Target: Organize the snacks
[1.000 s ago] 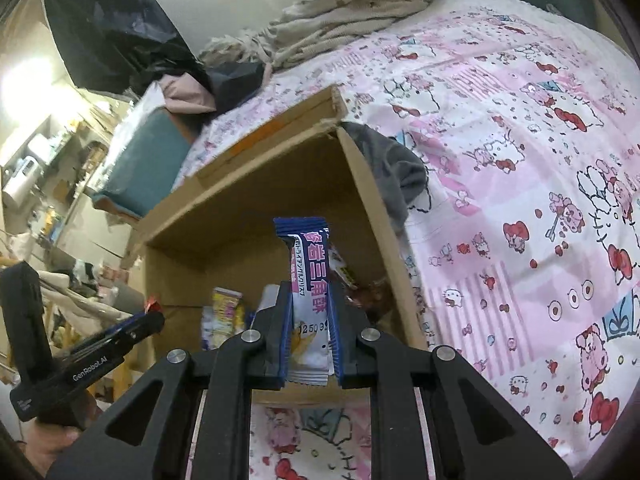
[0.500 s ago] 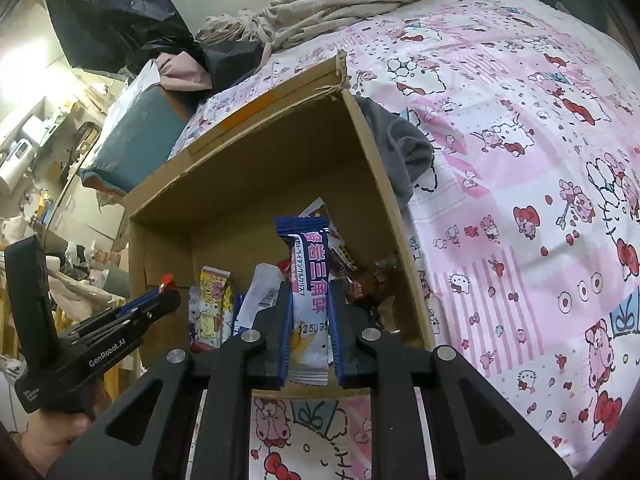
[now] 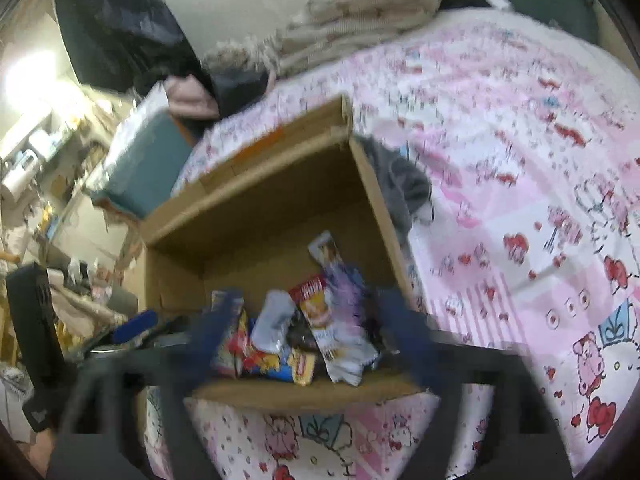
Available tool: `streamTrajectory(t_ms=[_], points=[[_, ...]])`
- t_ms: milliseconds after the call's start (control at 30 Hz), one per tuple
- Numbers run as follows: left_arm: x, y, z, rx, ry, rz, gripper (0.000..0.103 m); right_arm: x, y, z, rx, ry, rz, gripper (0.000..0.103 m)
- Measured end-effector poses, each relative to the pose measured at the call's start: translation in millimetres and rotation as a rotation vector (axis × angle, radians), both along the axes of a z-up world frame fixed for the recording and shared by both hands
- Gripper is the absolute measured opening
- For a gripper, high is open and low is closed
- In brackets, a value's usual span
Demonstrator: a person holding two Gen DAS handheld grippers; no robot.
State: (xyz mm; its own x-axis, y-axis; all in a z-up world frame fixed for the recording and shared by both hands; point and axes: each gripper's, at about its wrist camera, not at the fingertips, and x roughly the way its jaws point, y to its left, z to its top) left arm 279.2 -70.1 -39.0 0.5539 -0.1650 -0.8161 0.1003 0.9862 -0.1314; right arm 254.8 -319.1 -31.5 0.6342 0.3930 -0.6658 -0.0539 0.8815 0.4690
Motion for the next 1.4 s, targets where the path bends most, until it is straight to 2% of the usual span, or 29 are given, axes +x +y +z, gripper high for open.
streamTrajectory(t_ms=[267,400,500,700,833,1100,1233,1400], points=[[-19,12,33,0.025,-0.108,0.020,0.081,-19,1,35,-0.110,-0.122,-0.018,0.099],[-37,25,55,0.030,-0.182,0.068,0.081,-37,0,49,-0.079,-0.144,-0.029,0.103],[-52,34,62,0.055,-0.217,0.116,0.081,-50,5,54,-0.040,-0.142,0.046,0.103],[-77,46,64,0.047,-0.205,0.121,0.082,-84,16,59,-0.114,-0.169,0.051,0.103],[-98,57,69,0.039,-0.214,0.139,0.102,-100,20,59,-0.146,-0.176,0.038,0.103],[-135,66,66,0.069,-0.253,0.138,0.102,-120,34,54,-0.206,-0.196,0.039,0.103],[-145,68,63,0.041,-0.254,0.149,0.102,-128,46,48,-0.245,-0.206,0.058,0.103],[-152,66,57,0.086,-0.267,0.184,0.102,-129,59,41,-0.272,-0.216,0.077,0.103]])
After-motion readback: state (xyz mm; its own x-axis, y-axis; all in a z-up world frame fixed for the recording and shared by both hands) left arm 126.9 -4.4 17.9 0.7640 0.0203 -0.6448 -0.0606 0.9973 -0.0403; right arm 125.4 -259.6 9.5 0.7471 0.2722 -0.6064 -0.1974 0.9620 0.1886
